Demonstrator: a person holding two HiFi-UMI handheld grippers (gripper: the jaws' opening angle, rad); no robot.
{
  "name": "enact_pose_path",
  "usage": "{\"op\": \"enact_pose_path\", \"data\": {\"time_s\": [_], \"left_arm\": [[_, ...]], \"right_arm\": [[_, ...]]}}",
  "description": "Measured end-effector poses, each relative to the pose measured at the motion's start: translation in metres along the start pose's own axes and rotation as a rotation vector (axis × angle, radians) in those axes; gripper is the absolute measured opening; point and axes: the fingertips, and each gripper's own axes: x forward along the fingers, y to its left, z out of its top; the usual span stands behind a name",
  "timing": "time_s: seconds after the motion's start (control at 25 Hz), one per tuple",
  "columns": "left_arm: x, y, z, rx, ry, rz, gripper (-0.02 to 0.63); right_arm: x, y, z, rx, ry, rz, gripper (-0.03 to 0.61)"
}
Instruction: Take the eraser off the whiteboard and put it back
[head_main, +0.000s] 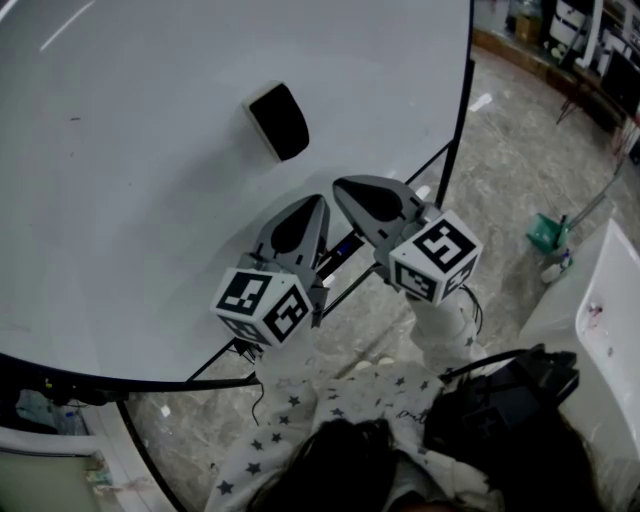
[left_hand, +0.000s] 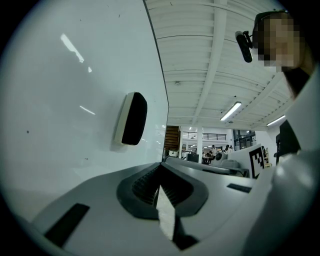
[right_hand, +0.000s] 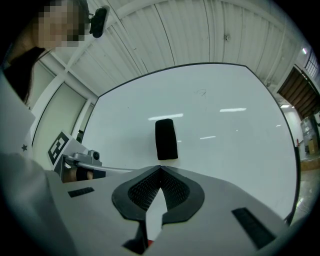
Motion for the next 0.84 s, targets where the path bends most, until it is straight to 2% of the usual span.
{"op": "enact_pose_path", "data": {"time_s": [0.84], "left_arm": [[-0.0013,0.0009,0.0028,0.008,-0.007,0.010,0.002]], "right_arm": [[0.0019,-0.0036,-0.0010,0.006,-0.013,-0.003,0.008]]}}
